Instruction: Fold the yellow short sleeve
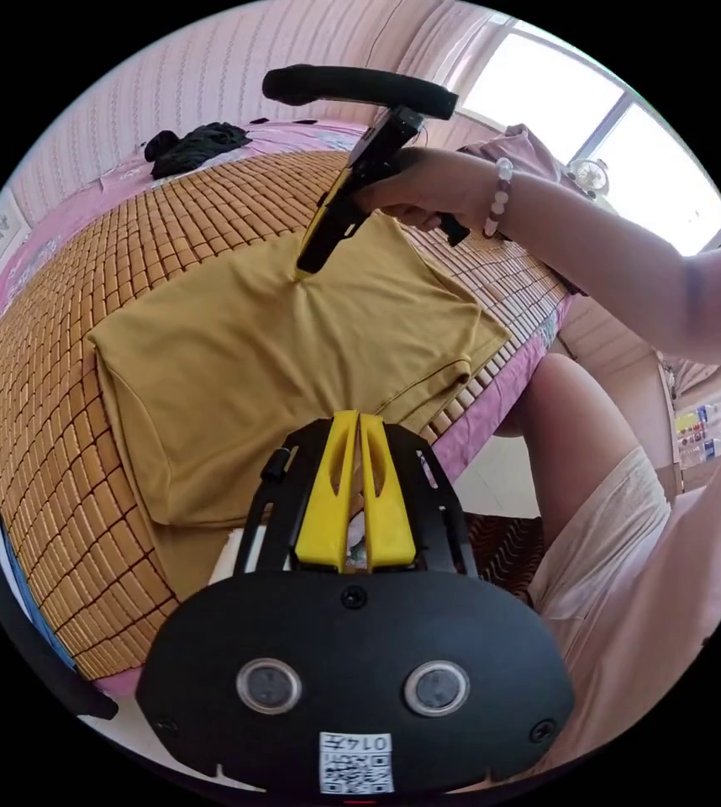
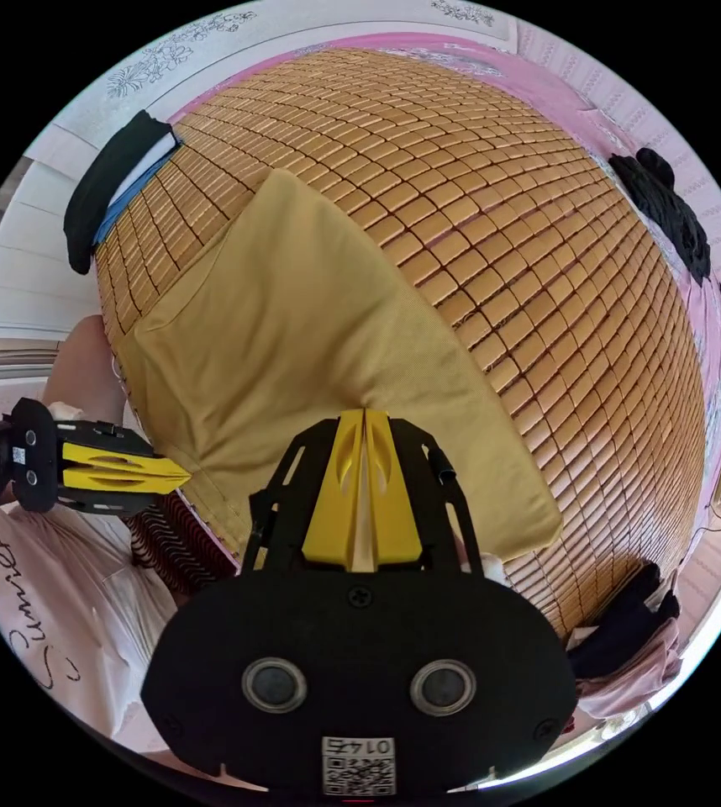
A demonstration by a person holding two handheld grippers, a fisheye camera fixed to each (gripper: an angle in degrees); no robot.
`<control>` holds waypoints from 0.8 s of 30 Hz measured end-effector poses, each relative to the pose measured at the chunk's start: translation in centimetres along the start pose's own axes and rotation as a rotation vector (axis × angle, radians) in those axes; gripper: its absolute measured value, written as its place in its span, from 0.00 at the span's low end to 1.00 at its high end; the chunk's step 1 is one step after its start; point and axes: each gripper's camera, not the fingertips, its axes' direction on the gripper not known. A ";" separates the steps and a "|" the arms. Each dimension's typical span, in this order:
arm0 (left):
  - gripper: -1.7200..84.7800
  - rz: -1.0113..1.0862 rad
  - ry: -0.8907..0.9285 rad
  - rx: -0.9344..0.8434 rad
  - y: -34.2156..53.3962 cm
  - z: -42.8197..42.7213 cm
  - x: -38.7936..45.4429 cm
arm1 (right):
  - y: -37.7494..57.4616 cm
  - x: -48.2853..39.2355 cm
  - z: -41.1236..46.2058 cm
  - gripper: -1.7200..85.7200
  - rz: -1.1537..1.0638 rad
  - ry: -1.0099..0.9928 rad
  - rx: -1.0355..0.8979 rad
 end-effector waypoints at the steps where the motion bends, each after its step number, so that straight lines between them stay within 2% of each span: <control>1: 0.01 0.017 0.023 0.049 -0.4 -0.3 0.4 | -0.7 0.2 0.0 0.02 0.004 0.025 0.003; 4: 0.01 0.086 0.025 0.058 -1.7 1.5 1.9 | -2.3 0.8 1.3 0.02 0.000 0.026 -0.018; 7: 0.01 0.118 0.000 -0.057 -1.7 5.3 3.3 | -4.2 1.7 0.9 0.01 -0.040 -0.017 -0.157; 10: 0.01 0.133 -0.029 -0.041 -1.2 5.9 4.5 | -5.3 2.1 0.1 0.01 -0.052 0.073 -0.120; 12: 0.01 0.159 -0.046 -0.048 -1.0 6.2 5.0 | -5.8 2.4 2.3 0.01 -0.070 0.081 -0.200; 14: 0.01 0.163 -0.037 -0.031 -0.4 6.7 5.1 | -5.5 3.2 1.6 0.01 -0.072 0.052 -0.182; 17: 0.03 0.164 0.046 -0.010 0.2 6.4 4.9 | -1.2 5.2 -0.8 0.01 0.014 -0.041 0.005; 19: 0.05 0.190 0.093 0.046 0.7 5.7 5.2 | 5.5 6.6 -2.5 0.02 0.121 -0.142 0.145; 21: 0.07 0.226 0.111 0.105 1.1 5.1 5.8 | 11.4 7.0 -2.6 0.03 0.222 -0.161 0.196; 24: 0.11 0.249 0.098 0.239 1.2 4.7 7.0 | 20.8 7.3 -0.9 0.08 0.418 -0.166 0.175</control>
